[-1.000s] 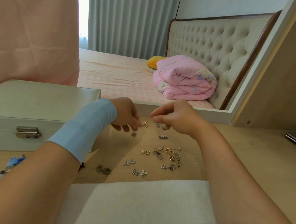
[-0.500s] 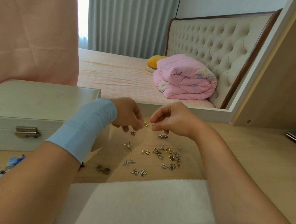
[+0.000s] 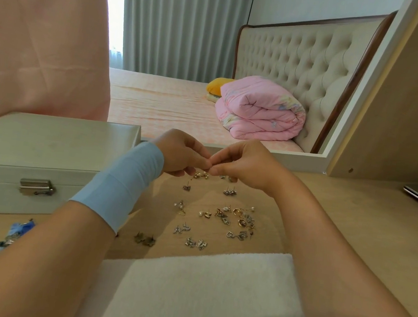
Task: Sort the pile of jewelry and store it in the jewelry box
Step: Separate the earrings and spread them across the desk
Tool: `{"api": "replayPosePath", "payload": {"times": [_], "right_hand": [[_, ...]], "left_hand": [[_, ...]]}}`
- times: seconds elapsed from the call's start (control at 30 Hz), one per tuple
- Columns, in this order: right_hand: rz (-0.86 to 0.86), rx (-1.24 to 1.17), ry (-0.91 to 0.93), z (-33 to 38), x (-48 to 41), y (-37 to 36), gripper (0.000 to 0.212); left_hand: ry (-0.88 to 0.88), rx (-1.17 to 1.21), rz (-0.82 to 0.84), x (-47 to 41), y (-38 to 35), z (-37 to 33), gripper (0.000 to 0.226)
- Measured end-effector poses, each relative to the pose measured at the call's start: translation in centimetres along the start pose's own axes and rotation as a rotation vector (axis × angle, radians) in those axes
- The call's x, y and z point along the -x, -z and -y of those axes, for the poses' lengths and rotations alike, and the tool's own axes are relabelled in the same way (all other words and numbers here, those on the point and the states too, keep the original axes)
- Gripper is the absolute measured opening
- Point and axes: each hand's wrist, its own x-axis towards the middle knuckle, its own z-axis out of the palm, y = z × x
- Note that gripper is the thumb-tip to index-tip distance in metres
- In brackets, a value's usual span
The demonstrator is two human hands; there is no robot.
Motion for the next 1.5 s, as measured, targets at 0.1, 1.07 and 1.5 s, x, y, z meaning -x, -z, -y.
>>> {"api": "replayPosePath", "payload": {"times": [0.1, 1.07, 1.5], "right_hand": [[0.05, 0.166, -0.066, -1.0, -0.2, -0.5, 0.016], [0.4, 0.614, -0.259, 0.6, 0.1, 0.6, 0.015], [0.122, 0.528, -0.12, -0.5, -0.6, -2.2, 0.01]], "left_hand": [[-0.027, -0.248, -0.008, -0.4, -0.8, 0.6, 0.007], [-0.183, -0.731, 0.128, -0.4, -2.5, 0.9, 0.019], [-0.138, -0.709, 0.049, -1.2, -2.2, 1.9, 0.023]]}}
